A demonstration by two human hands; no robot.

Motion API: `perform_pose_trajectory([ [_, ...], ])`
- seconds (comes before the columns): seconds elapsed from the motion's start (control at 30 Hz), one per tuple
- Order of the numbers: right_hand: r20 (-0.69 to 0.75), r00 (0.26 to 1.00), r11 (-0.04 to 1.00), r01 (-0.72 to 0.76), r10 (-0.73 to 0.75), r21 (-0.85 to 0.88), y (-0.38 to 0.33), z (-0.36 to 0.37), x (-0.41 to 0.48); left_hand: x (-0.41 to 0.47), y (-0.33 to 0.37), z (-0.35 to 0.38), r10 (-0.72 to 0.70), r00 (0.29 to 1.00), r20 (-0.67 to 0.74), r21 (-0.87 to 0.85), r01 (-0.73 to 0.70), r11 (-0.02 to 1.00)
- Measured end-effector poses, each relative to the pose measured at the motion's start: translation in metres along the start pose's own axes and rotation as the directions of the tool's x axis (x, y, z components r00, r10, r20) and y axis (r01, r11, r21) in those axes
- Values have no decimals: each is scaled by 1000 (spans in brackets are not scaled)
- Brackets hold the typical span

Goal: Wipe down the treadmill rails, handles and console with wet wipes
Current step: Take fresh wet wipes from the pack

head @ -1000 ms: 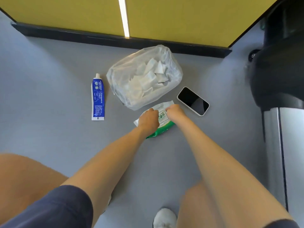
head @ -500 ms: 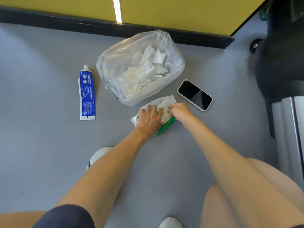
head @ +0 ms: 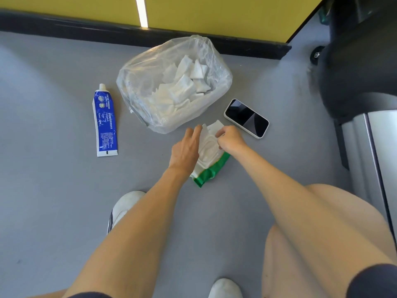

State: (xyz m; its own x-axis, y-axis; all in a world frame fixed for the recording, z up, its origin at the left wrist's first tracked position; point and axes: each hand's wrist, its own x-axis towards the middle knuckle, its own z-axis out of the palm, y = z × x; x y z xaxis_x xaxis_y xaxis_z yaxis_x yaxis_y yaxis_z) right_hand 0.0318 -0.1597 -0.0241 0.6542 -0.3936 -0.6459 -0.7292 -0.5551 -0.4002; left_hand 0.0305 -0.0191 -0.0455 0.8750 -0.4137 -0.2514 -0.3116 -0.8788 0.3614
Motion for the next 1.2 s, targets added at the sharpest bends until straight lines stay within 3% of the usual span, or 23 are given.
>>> perform_pose_trajectory([
  [0.07, -2, 1000, 997, -4, 4, -81, 4, 1, 1, -4, -7, 11, 110, 979, -174, 92, -95, 991],
  [0.13, 12, 1000, 992, 3, -2, -128, 8, 4, 2, -8, -12, 18, 155, 954, -256, 232, -95, 968],
  [0.27, 20, 1000, 991, -4, 7, -134, 11, 6, 6, -15, -4, 19, 227, 967, -118, 382, -166, 909],
  [0.4, 42, 999, 995, -9, 13, -96, 14, 4, 8, -9, 7, 24, 186, 981, -46, 273, -167, 947],
  [0.57, 64, 998, 998, -18, 22, -54, 17, 2, 9, -2, 34, 21, -55, 996, 73, 289, 32, 957],
  [0.7, 67, 998, 999, 4, -2, -38, 18, 0, 6, 2, 47, 19, -23, 991, 128, 451, -37, 892],
  [0.77, 72, 997, 999, 6, -3, -43, 18, -1, 6, 5, 48, 21, -28, 992, 122, 454, -31, 891],
  [1.0, 81, 997, 999, 1, 2, -42, 19, -1, 7, 15, 46, 25, -2, 991, 135, 380, -50, 924],
  [1.2, 83, 996, 999, -22, 24, -31, 18, 1, 11, 26, 30, 29, -74, 989, 127, 200, 47, 979],
])
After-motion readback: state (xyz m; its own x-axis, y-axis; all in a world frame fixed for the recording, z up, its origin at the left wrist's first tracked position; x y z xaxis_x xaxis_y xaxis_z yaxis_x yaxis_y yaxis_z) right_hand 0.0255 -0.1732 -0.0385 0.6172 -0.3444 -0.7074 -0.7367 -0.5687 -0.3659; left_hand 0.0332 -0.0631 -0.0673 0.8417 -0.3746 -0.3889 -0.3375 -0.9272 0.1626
